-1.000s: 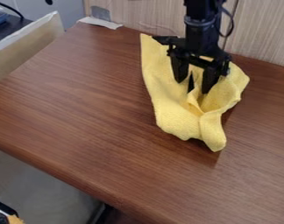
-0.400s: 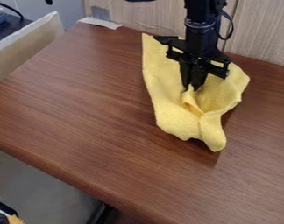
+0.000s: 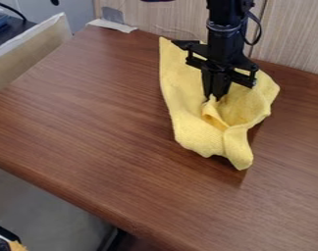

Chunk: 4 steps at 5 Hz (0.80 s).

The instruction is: Unfold the cloth from right to left

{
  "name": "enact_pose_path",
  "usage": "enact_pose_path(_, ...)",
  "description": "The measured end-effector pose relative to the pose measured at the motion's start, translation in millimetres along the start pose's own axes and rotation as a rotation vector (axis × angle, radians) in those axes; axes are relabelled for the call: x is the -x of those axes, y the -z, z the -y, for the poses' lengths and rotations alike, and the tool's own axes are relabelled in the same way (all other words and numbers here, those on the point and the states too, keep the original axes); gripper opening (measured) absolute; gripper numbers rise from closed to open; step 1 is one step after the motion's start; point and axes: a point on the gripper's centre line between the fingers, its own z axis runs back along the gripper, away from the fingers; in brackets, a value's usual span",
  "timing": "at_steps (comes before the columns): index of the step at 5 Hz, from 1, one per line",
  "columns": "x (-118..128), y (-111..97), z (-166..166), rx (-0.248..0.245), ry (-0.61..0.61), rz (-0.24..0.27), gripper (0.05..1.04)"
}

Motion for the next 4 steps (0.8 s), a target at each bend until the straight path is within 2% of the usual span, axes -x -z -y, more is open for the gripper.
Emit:
enact_pose_path(1, -1.8, -24.6, -7.5, -0.014, -0.027, 0.061, 0.064)
enact_pose_path(3, 5.7, -54.0, -45.3, -0.016, -0.134, 0.116, 0.064)
enact_pose_path(4, 19.2, -61.2, -72.5, -0.019, -0.217, 0.126, 0.064)
